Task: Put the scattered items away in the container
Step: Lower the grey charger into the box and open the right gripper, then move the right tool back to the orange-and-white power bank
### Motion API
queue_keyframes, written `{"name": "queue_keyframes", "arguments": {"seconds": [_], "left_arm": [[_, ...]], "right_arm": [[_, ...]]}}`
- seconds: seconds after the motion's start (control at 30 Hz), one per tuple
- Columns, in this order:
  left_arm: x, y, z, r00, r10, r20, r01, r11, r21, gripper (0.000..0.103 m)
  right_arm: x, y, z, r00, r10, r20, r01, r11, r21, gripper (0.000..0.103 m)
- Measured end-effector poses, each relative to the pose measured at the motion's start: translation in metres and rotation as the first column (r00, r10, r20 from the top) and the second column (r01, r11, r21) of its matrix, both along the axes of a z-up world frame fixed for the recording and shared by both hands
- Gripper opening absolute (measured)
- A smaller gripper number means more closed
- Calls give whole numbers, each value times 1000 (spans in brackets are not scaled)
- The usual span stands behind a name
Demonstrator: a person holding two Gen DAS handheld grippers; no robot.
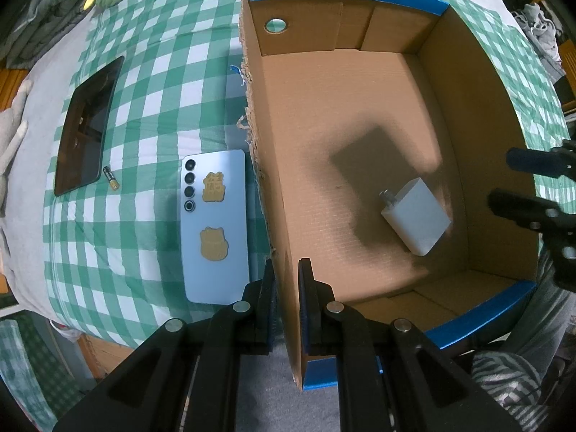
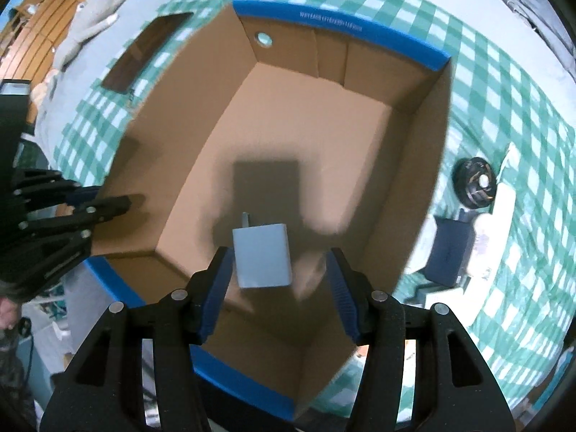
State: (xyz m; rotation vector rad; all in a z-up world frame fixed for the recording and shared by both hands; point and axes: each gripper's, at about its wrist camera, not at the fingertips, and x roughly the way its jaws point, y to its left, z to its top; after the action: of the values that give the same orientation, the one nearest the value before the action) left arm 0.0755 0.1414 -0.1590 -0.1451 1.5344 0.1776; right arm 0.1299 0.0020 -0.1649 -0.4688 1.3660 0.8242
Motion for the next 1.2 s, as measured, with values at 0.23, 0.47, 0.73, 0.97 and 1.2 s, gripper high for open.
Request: {"name": "queue_keyframes", "arguments": {"seconds": [0.23, 0.47, 0.73, 0.97, 1.2], "left_arm": [[-2, -2, 1, 1000, -3, 1, 3, 1000, 7, 10], [-2, -2, 1, 1000, -5, -1, 5, 1000, 10, 10], [-2, -6, 3, 1000, -7, -6, 8, 1000, 21, 10], [-3, -8, 3, 1000, -5, -4, 5, 1000, 22, 10], [-4, -8, 3, 1000, -5, -5, 6, 1000, 25, 10]], "right_arm": [[0, -16, 21, 999, -15, 28, 15, 1000, 21, 59], [4, -42, 34, 998, -29, 47, 28, 999, 23, 59], [9, -68, 39, 997, -49, 51, 48, 999, 25, 59], [13, -96, 31, 997, -49, 57, 48, 999, 15, 69], [14, -117, -4, 1000, -4, -6, 4, 1000, -20, 69]]}}
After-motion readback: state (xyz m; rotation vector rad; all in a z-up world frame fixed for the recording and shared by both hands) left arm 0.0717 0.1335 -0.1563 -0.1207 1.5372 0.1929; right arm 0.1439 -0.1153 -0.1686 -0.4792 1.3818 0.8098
